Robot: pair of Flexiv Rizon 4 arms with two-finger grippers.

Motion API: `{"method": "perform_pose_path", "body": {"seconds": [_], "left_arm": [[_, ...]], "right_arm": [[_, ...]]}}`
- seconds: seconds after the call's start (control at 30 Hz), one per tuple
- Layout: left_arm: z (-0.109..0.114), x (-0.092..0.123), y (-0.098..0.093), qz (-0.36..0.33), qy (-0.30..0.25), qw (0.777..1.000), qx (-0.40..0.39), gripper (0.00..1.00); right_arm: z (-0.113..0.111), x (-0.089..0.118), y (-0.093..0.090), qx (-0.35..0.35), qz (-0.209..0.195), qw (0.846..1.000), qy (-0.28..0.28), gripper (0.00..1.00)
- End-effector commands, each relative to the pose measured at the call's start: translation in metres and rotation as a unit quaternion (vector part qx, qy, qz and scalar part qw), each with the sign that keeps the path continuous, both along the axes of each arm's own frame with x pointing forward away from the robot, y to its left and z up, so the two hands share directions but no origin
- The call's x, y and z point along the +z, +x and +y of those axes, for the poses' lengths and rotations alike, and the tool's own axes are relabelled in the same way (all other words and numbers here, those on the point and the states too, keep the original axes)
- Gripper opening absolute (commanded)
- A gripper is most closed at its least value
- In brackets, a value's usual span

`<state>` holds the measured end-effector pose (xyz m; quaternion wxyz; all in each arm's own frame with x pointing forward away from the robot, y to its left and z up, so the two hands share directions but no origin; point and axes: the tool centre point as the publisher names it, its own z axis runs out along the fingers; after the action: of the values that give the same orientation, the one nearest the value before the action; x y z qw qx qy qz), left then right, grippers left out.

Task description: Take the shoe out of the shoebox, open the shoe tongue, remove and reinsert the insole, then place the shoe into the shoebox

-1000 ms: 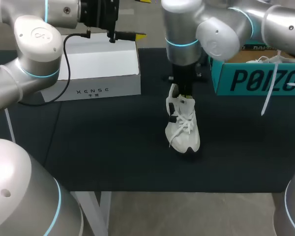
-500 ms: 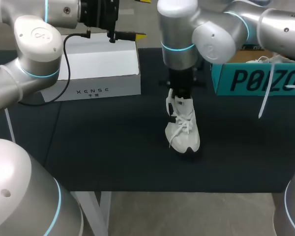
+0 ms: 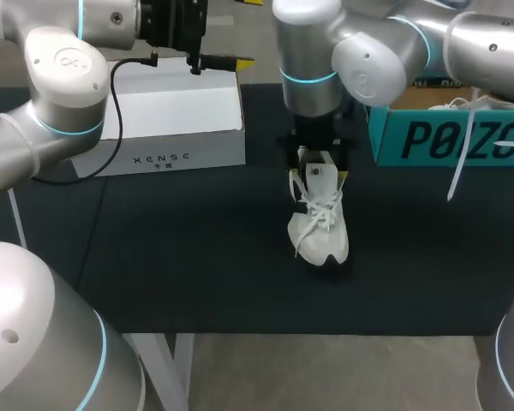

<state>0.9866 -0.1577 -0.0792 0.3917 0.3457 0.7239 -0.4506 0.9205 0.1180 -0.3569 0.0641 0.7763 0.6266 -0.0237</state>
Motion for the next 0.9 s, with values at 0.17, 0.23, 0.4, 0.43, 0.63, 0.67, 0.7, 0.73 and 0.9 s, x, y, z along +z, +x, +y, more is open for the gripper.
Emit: {"method": "perform_pose_path", "body": {"seconds": [0.17,0.23,0.4,0.43,0.63,0.67,0.7,0.73,0.9], "left_arm": [[-0.001,0.000,0.001,0.000,0.001,1.000,0.000,1.00],[-0.001,0.000,0.001,0.000,0.001,1.000,0.000,1.00],[-0.001,0.000,0.001,0.000,0.001,1.000,0.000,1.00],[-0.001,0.000,0.001,0.000,0.001,1.000,0.000,1.00],[-0.001,0.000,0.001,0.000,0.001,1.000,0.000,1.00],[-0.001,0.000,0.001,0.000,0.001,1.000,0.000,1.00],[-0.001,0.000,0.001,0.000,0.001,1.000,0.000,1.00],[-0.001,0.000,0.001,0.000,0.001,1.000,0.000,1.00],[-0.001,0.000,0.001,0.000,0.001,1.000,0.000,1.00]], "right_arm": [[0.000,0.007,-0.002,0.003,-0.004,1.000,0.001,1.00],[0.000,0.008,-0.004,0.003,-0.002,1.000,-0.001,1.00],[-0.003,0.012,-0.009,-0.001,-0.001,1.000,-0.008,1.00],[-0.004,0.013,-0.010,-0.002,0.000,1.000,-0.008,1.00],[-0.003,0.016,-0.014,-0.009,0.012,1.000,-0.009,1.00],[-0.003,0.016,-0.015,-0.009,0.012,1.000,-0.008,1.00],[-0.002,0.017,-0.016,-0.009,0.012,1.000,-0.009,1.00],[-0.002,0.016,-0.016,-0.009,0.012,1.000,-0.008,1.00],[0.001,0.015,-0.022,-0.010,0.023,1.000,-0.012,1.00]]}}
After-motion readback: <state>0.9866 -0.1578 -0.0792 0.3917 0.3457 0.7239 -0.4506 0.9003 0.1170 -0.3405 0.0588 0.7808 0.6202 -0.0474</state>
